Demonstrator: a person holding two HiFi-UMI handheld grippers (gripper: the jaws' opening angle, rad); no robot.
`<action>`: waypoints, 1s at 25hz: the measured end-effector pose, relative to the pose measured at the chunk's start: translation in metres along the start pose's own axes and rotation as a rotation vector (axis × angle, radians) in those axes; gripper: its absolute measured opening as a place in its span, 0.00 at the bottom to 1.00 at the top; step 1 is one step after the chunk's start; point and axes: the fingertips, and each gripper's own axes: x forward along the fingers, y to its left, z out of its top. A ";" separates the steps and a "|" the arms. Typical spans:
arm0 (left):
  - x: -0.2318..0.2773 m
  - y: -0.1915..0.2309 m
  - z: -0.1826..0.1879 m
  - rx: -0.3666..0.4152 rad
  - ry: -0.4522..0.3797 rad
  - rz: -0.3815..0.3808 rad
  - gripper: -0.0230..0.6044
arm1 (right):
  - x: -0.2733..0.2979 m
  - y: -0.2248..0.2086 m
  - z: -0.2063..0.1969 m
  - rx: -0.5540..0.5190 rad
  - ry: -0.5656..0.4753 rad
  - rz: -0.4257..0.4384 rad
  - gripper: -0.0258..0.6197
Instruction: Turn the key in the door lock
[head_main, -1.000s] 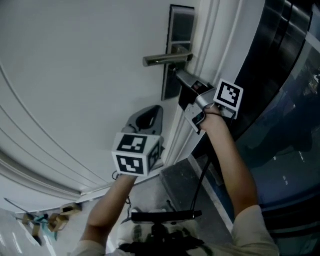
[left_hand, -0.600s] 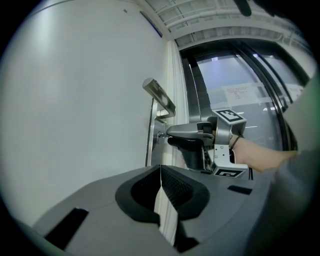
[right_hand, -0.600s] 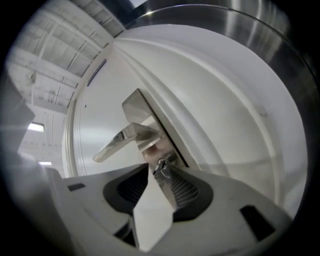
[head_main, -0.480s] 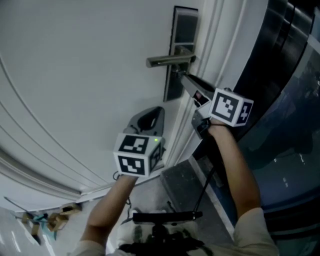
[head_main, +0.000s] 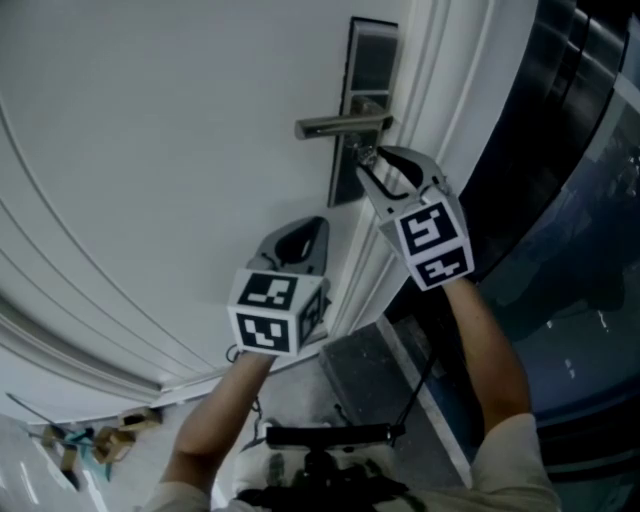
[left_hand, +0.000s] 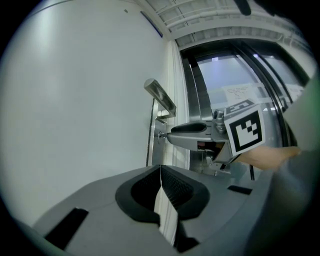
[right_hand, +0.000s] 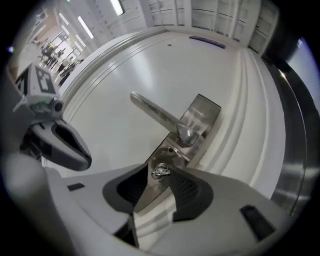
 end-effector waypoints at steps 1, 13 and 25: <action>0.000 0.000 0.000 0.000 0.000 0.000 0.06 | 0.001 0.002 -0.002 -0.067 0.016 -0.007 0.26; -0.002 0.003 0.002 -0.003 -0.005 0.004 0.06 | 0.018 0.012 -0.012 -0.654 0.143 -0.092 0.26; 0.000 0.006 -0.002 -0.019 0.002 0.007 0.06 | 0.023 0.007 -0.012 -0.590 0.152 -0.121 0.20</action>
